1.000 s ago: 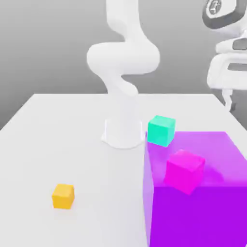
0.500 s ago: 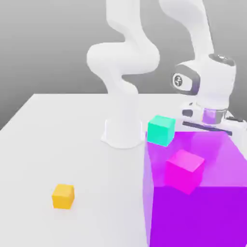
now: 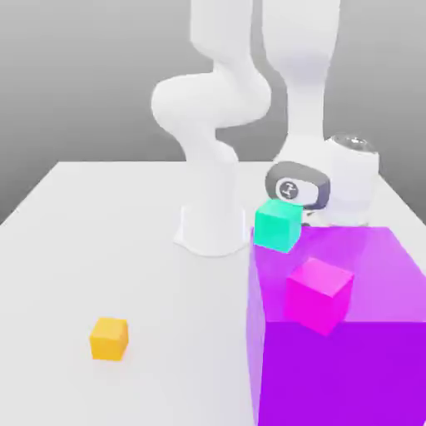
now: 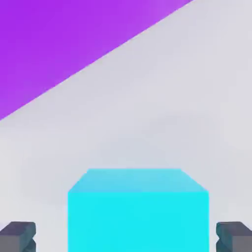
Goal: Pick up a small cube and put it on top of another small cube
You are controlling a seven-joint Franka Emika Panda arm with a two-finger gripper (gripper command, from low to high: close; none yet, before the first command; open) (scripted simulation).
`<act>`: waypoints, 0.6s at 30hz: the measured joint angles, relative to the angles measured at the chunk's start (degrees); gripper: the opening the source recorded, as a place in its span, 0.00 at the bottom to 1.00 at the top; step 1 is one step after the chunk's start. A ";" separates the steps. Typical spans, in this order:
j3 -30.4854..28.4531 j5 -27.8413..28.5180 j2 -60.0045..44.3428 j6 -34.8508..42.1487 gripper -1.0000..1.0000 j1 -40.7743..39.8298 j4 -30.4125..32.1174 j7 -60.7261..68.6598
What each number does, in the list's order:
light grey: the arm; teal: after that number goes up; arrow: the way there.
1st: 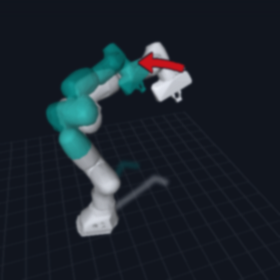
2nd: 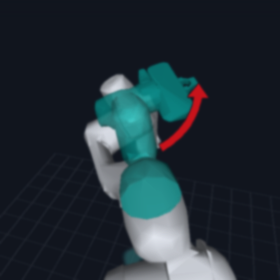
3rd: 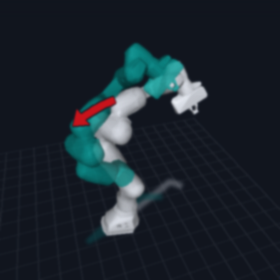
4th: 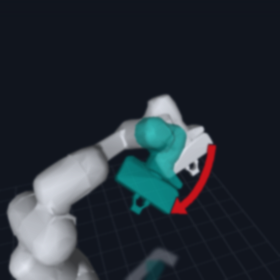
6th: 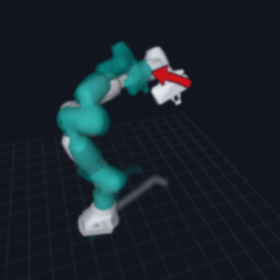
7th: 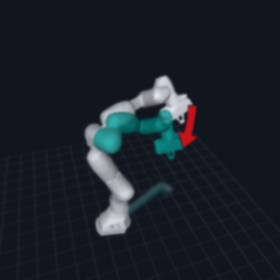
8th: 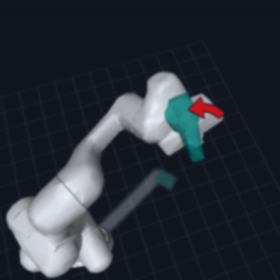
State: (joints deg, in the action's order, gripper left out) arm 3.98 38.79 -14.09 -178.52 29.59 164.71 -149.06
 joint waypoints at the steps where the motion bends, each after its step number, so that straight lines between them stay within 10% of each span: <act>1: 0.00 -0.01 0.00 -0.02 0.00 0.00 0.00 0.01; 9: 6.20 -5.80 3.01 2.15 0.00 -4.76 0.90 4.38; 18: 19.42 -39.28 15.07 9.96 0.00 -7.89 4.46 28.68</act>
State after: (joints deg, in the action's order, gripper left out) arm 23.40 -0.49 0.99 -168.56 21.70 169.17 -120.38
